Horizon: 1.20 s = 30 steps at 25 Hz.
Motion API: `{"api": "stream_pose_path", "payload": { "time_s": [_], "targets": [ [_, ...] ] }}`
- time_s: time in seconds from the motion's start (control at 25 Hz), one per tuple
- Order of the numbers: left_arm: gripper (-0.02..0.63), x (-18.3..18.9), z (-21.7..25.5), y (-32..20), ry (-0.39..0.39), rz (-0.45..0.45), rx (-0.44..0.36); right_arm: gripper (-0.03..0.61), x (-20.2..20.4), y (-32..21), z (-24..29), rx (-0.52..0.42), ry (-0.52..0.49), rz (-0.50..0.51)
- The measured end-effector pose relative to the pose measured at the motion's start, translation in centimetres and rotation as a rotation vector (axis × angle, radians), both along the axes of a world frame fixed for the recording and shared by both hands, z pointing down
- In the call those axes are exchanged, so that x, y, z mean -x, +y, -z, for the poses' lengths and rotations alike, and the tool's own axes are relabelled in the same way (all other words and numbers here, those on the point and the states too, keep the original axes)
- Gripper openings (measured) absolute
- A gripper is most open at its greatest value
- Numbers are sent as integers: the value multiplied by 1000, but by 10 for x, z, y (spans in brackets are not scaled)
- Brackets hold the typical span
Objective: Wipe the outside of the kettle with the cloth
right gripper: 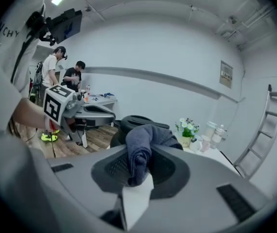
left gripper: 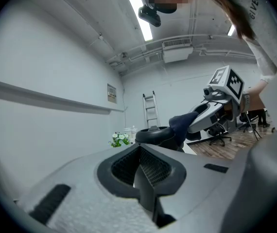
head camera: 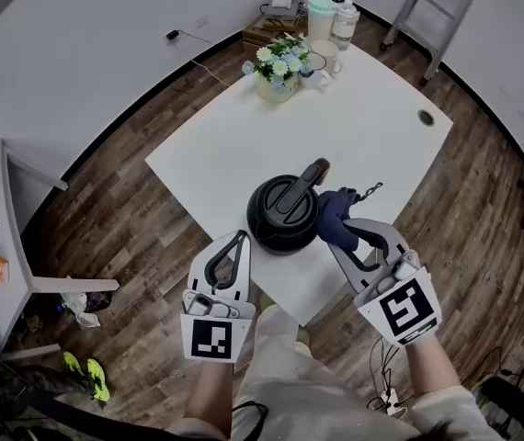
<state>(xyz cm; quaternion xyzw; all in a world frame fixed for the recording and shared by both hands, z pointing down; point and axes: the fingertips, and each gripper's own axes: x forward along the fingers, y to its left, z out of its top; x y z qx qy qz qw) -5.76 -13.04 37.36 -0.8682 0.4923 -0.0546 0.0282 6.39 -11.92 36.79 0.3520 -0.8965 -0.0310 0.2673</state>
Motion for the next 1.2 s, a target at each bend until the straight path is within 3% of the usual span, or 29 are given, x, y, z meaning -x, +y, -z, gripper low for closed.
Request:
{"api": "stream_pose_path", "payload": {
  "time_s": [0.24, 0.44, 0.64, 0.72, 0.8, 0.88, 1.2],
  "targets": [
    [8, 2, 1, 21, 1, 14, -2, 63, 33, 40, 12, 14, -25, 99],
    [8, 13, 5, 24, 1, 39, -11, 63, 74, 60, 32, 13, -78, 266],
    [8, 44, 2, 19, 26, 122, 0, 63, 111, 39, 67, -73, -127, 362],
    [8, 54, 2, 18, 26, 143, -9, 63, 122, 19, 70, -102, -69, 387],
    [8, 63, 2, 18, 31, 155, -14, 63, 125, -3, 58, -96, 92, 412],
    [8, 70, 1, 18, 32, 165, -9, 63, 120, -26, 48, -87, 215, 400],
    [8, 89, -6, 4, 33, 184, 8, 63, 61, -85, 43, -26, 211, 159]
  ]
}}
